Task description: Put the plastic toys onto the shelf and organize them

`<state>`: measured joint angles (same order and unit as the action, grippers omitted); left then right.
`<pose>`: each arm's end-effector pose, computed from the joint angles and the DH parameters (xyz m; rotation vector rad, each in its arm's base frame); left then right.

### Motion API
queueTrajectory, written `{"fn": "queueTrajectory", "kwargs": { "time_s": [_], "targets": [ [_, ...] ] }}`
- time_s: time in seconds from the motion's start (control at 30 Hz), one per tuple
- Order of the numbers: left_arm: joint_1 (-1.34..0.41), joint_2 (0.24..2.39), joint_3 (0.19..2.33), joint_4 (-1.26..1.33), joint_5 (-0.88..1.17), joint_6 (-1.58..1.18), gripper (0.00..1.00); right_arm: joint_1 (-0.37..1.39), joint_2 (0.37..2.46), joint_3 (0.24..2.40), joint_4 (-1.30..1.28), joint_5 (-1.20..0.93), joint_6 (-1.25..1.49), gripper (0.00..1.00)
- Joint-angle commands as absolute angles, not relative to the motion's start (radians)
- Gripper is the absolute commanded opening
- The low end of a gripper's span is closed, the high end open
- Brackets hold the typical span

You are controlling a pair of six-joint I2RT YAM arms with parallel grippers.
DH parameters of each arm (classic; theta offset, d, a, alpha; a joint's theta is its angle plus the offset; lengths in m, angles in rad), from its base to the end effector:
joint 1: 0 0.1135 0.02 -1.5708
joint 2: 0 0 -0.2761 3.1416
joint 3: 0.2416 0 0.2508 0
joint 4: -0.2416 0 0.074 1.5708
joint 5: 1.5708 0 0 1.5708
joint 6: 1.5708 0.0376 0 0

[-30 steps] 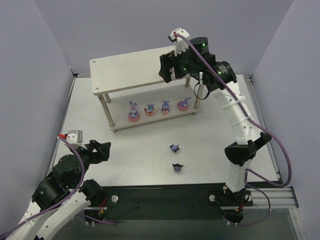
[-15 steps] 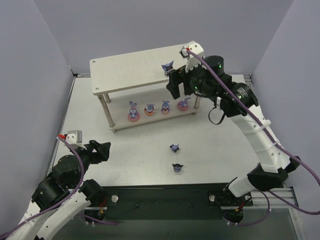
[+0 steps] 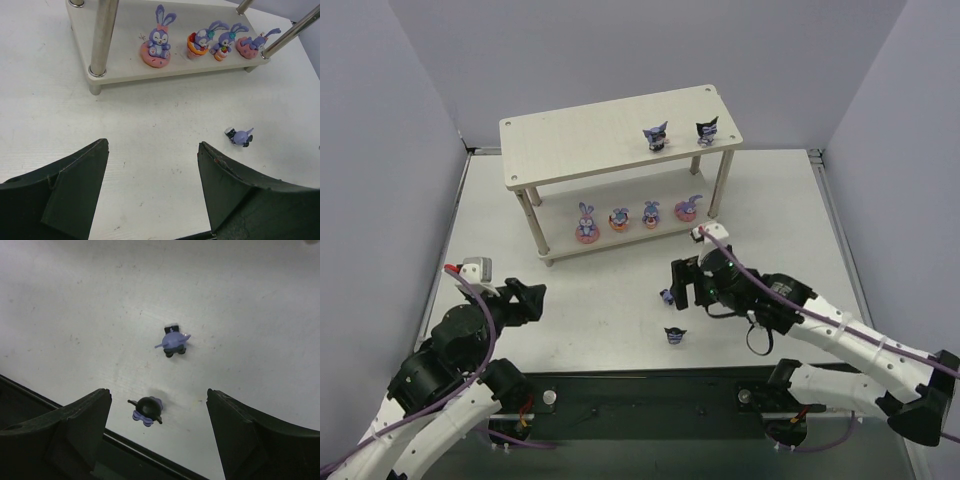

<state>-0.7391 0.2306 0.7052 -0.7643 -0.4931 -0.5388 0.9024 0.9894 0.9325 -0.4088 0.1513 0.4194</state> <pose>0.0438 -0.0158 0.3107 -0.1574 1.8409 -0.4404 0.1372 0.1646 0.3404 -0.4062 2.0587 0.6679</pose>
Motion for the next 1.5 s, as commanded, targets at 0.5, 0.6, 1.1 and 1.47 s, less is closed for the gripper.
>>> {"fn": "queueTrajectory", "kwargs": {
  "time_s": [0.5,0.6,1.1,1.47],
  "targets": [
    [-0.744,0.252,0.699,-0.719,-0.466,-0.545,0.82,1.453,1.242,0.680,-0.457,0.859,1.368,0.85],
    [-0.744,0.249,0.698,-0.716,-0.469,-0.545,0.82,1.479,1.282,0.651,-0.476,0.887,1.495,0.82],
    [-0.744,0.247,0.696,-0.719,-0.474,-0.548,0.82,1.532,1.473,0.664,-0.457,0.922,1.614,0.79],
    [-0.744,0.238,0.696,-0.726,-0.476,-0.552,0.82,1.483,1.520,0.653,-0.321,0.896,1.500,0.66]
  ]
}}
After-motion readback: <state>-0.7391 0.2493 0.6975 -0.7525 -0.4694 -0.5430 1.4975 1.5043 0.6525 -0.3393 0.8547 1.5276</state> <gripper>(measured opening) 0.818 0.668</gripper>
